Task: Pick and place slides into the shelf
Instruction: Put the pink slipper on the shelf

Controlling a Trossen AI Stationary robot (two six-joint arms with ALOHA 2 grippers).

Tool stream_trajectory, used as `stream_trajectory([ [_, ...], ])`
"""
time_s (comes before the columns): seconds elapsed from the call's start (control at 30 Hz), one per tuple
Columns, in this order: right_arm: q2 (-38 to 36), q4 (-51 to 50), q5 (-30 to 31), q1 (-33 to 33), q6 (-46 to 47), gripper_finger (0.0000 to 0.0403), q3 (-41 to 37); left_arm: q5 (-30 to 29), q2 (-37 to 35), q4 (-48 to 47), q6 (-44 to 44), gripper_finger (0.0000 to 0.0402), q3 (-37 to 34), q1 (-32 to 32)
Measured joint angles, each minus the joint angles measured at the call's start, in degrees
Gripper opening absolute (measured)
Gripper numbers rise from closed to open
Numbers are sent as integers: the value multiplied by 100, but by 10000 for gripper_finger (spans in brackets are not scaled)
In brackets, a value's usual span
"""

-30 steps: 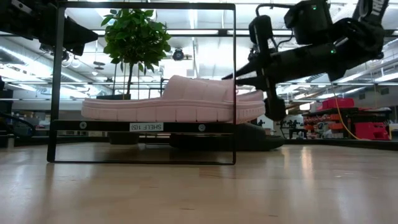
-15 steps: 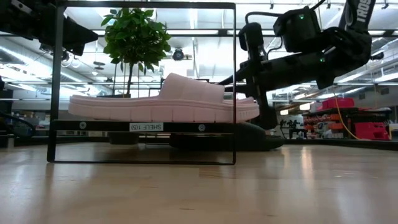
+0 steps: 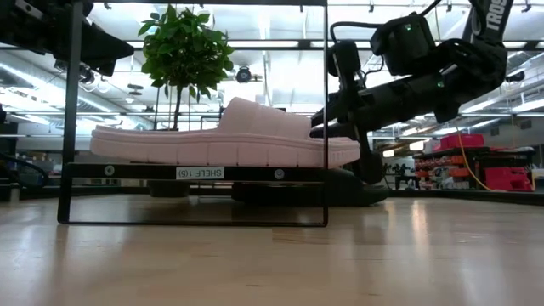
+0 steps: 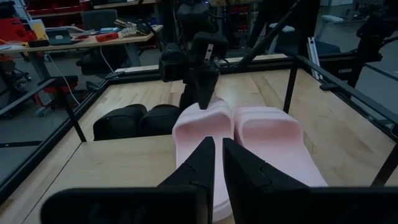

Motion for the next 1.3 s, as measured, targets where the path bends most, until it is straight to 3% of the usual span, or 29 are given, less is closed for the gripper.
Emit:
stream_trajectory([
  [1.3, -131, -260, -514, -208, -252, 18, -13, -2, 1, -1, 2, 37, -1, 0],
])
